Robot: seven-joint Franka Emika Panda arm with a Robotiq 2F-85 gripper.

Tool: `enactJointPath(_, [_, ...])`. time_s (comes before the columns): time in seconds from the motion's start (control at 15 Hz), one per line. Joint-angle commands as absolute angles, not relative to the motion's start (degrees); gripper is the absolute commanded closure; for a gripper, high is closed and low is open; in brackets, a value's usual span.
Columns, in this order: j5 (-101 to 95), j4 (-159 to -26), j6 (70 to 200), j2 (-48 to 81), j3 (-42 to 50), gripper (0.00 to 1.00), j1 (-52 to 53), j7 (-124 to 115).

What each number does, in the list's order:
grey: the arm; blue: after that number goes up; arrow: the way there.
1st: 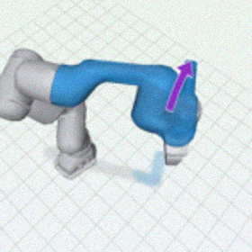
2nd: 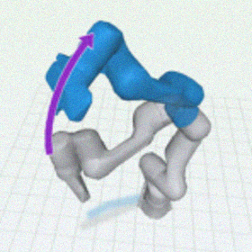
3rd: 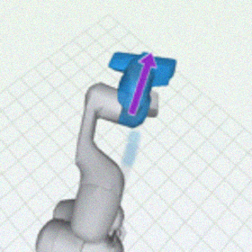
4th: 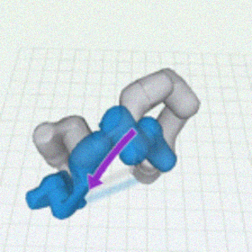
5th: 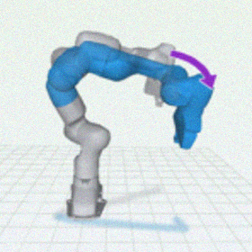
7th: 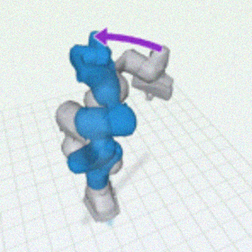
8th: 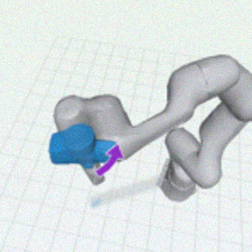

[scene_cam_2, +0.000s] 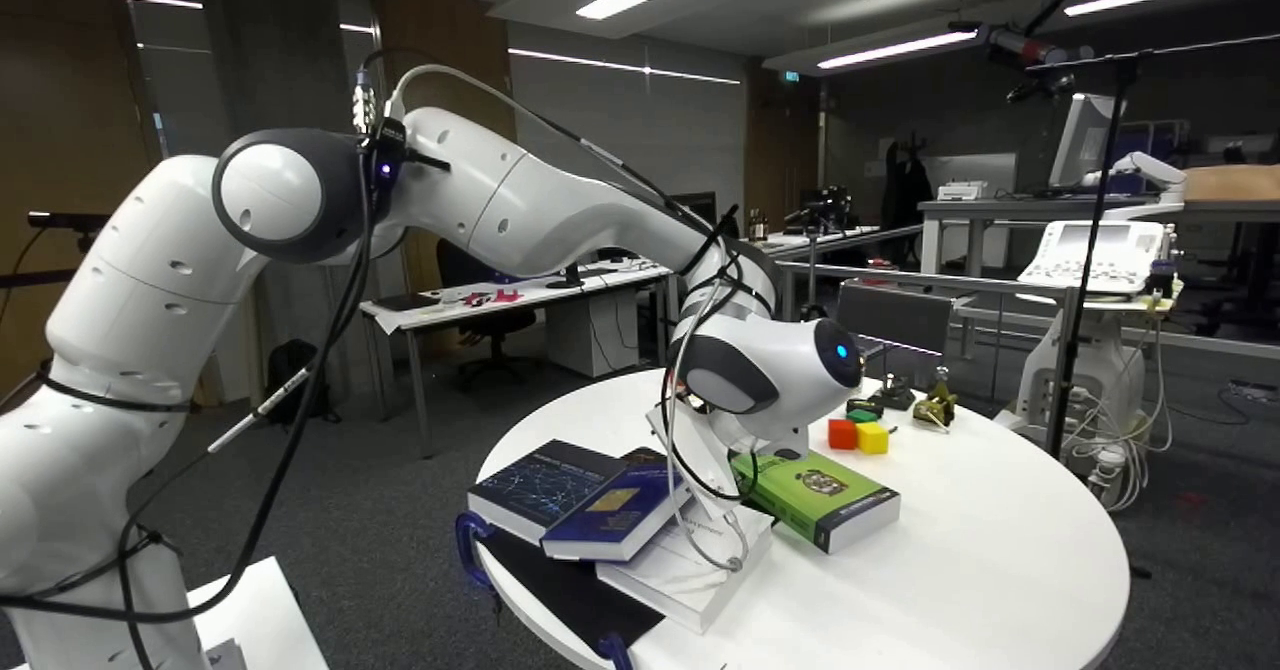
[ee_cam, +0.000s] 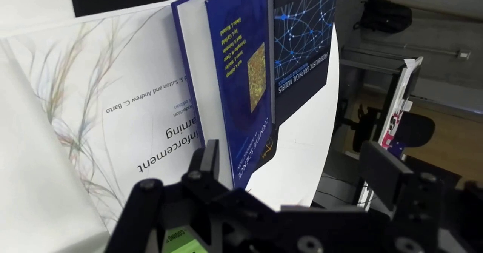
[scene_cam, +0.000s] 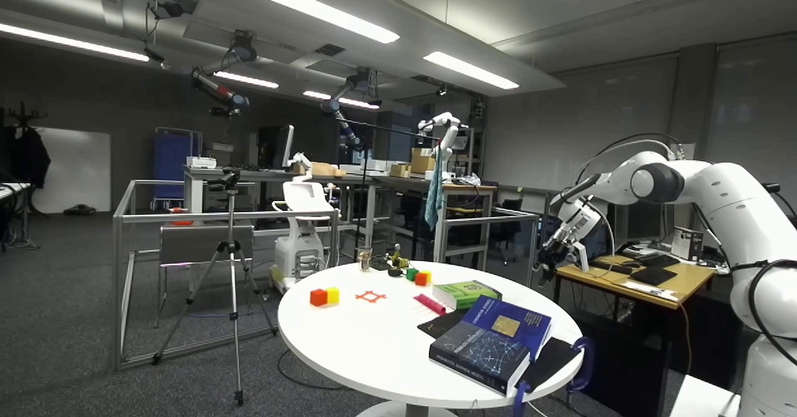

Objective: Straighten the blue book and place it on top of the white book

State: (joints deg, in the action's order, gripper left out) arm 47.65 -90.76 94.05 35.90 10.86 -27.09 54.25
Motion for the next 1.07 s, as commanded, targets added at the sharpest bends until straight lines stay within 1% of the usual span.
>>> enactJointPath(0.0, [49.5,-89.0,95.8,37.9,9.3,0.00,-28.5,57.3])
enactJointPath(1.0, [52.0,-88.4,95.9,42.0,8.4,0.00,-28.0,56.6])
